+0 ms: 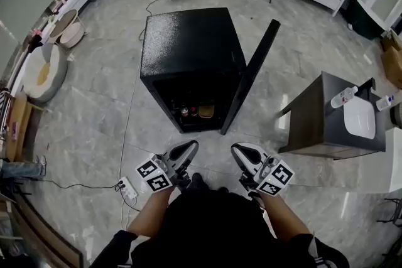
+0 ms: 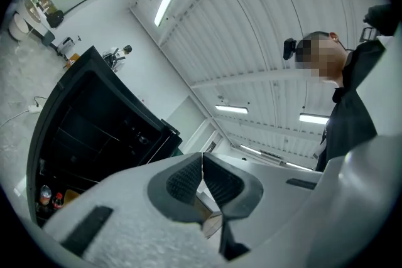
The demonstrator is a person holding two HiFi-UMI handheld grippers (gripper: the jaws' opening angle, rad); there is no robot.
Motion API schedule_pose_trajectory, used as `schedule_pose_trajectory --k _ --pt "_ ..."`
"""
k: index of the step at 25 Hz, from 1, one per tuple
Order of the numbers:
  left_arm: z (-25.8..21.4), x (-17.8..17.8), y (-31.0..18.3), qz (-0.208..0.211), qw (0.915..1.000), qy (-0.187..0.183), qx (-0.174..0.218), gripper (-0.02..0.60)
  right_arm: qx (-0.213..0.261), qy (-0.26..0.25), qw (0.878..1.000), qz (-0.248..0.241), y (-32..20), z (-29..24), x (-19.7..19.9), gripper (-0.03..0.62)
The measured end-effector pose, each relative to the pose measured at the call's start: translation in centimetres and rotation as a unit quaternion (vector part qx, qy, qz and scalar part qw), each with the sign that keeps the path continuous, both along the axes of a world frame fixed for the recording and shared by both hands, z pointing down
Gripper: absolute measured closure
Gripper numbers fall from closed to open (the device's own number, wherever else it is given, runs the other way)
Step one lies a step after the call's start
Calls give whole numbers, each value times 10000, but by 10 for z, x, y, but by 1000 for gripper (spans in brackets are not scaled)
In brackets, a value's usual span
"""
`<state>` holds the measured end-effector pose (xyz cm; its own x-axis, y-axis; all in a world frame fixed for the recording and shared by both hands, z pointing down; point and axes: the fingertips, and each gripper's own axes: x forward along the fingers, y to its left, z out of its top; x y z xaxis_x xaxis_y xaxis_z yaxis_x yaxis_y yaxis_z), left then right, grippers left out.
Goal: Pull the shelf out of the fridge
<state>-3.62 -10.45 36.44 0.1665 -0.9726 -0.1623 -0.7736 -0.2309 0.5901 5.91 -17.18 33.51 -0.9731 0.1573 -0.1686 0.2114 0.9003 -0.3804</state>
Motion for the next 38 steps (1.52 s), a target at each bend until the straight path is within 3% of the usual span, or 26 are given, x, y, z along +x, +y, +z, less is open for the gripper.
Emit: schedule_pose_trajectory --k 8,11,16,22,33,38 --pt "15 -25 1 44 9994 319 98 558 148 19 9999 17 3 -9 -38 568" --pt "13 -36 3 -17 9996 229 181 558 178 51 9998 106 1 -11 -45 568" --pt "6 -65 13 -636 9975 97 292 558 164 84 9997 142 -1 -13 -54 568" --pt "3 -74 22 -1261 9915 182 277 558 -93 92 9995 -279 -10 -5 -58 568" --pt "-8 -61 26 -2116 9761 372 329 558 -871 27 9931 -780 -36 3 -59 568" --pt "-4 -59 32 -2407 9675 658 415 558 -1280 85 9879 -873 -36 17 -63 568"
